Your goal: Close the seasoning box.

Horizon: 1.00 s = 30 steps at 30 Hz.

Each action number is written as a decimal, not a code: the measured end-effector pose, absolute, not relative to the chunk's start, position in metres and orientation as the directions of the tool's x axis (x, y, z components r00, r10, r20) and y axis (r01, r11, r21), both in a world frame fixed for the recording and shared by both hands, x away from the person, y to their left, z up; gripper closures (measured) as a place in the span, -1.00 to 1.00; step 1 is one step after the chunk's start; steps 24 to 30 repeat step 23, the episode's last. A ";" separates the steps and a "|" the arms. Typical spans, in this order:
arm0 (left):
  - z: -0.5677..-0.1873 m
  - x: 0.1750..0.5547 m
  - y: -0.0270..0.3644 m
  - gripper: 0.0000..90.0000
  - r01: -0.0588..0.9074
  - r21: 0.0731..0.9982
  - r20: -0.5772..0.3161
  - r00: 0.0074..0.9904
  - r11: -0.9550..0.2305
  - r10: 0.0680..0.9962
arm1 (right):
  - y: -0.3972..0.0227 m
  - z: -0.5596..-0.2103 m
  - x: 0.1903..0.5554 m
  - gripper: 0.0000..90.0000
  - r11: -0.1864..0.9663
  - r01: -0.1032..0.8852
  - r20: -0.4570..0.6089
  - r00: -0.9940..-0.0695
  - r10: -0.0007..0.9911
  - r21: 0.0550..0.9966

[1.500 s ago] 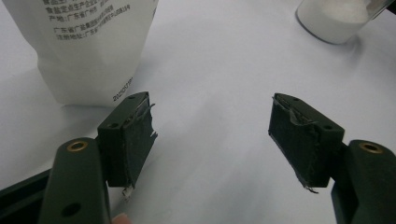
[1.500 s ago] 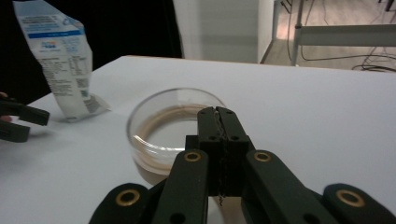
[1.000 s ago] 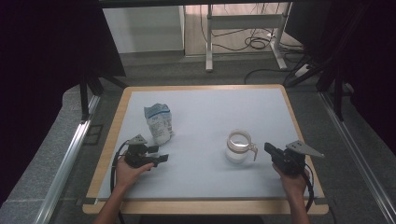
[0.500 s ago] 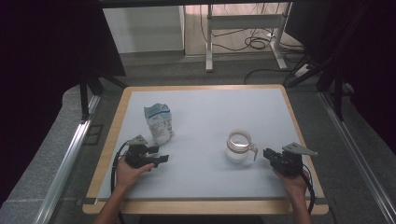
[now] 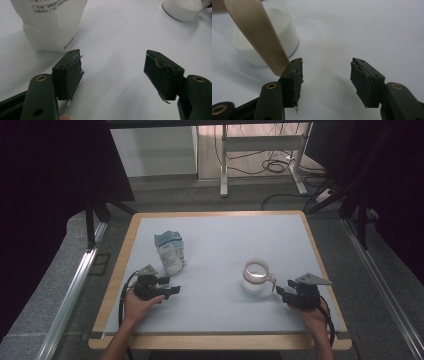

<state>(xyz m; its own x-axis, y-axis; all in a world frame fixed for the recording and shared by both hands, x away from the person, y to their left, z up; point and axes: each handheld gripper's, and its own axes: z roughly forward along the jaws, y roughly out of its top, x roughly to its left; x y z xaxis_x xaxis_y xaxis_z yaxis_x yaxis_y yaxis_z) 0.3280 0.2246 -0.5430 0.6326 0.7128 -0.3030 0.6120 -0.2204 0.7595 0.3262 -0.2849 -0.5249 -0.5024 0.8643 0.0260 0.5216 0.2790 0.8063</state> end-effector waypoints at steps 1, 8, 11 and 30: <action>-0.543 0.328 0.225 -0.33 0.614 0.758 -0.304 0.630 -0.219 0.714 | -0.284 -0.526 0.326 -0.06 0.288 0.523 0.021 -0.506 0.862 0.802; -0.544 0.328 0.226 -0.35 0.616 0.758 -0.306 0.627 -0.216 0.716 | -0.282 -0.527 0.327 -0.14 0.304 0.529 0.011 -0.510 0.860 0.792; -0.544 0.329 0.226 -0.36 0.616 0.757 -0.306 0.627 -0.216 0.716 | -0.284 -0.527 0.327 -0.18 0.303 0.530 0.006 -0.503 0.865 0.792; -0.543 0.328 0.228 -0.35 0.616 0.760 -0.306 0.620 -0.207 0.723 | -0.287 -0.526 0.327 -0.22 0.295 0.534 0.004 -0.488 0.873 0.792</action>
